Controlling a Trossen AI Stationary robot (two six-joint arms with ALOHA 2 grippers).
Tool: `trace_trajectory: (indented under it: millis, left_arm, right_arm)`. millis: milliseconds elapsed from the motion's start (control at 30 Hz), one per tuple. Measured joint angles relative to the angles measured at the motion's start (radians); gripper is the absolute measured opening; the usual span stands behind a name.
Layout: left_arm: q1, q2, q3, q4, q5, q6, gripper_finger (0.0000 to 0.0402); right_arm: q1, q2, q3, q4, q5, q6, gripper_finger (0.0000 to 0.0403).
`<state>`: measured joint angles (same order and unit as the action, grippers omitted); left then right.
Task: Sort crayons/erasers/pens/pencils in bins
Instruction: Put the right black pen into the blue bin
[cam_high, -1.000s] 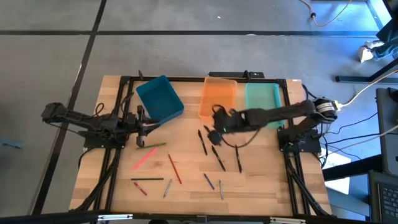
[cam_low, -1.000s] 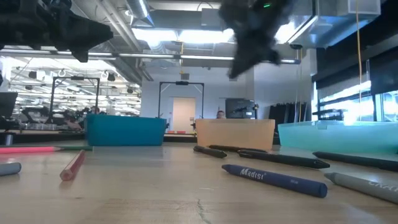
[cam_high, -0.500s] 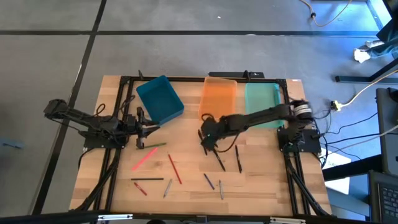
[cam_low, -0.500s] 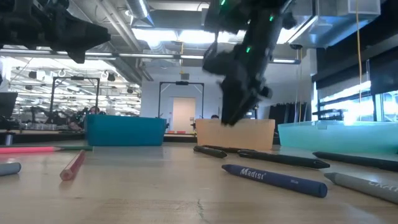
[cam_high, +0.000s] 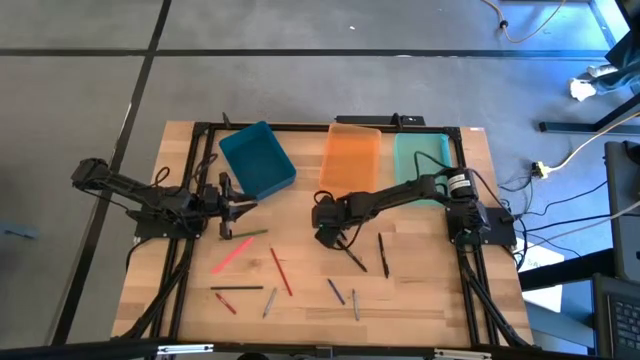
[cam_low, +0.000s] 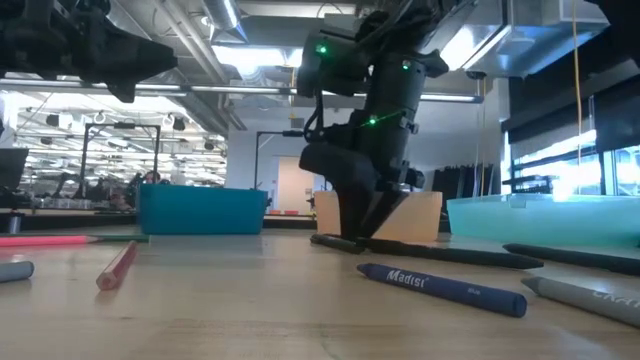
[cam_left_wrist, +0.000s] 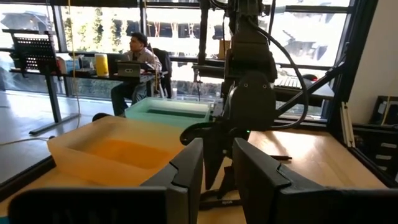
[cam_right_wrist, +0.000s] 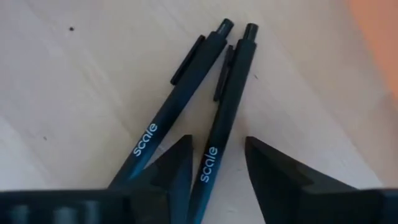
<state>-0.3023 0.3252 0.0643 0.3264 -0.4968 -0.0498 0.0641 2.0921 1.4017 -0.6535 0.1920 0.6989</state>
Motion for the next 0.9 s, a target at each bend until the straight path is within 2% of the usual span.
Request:
trace_trajectory:
  millis: [233, 400, 633, 767, 900]
  left_arm:
    - [0.000, 0.000, 0.000, 0.000, -0.019, 0.000, 0.0081]
    - [0.000, 0.000, 0.000, -0.002, -0.019, -0.003, 0.0081]
    - [0.000, 0.000, 0.000, -0.003, -0.019, -0.018, 0.0081]
    - [0.000, 0.000, 0.000, -0.003, -0.019, -0.018, 0.0081]
    - [0.000, 0.000, 0.000, -0.002, -0.019, -0.018, 0.0081]
  right_arm:
    - [-0.016, 0.001, 0.000, -0.023, -0.052, -0.001, 0.0026]
    - [-0.018, 0.004, 0.021, -0.056, -0.053, -0.023, 0.0030]
    - [-0.014, 0.012, 0.185, -0.176, -0.012, -0.104, 0.0023]
    - [-0.021, 0.012, 0.263, -0.152, -0.008, -0.165, 0.0015]
    - [-0.056, 0.010, 0.302, -0.002, -0.005, -0.228, 0.0004]
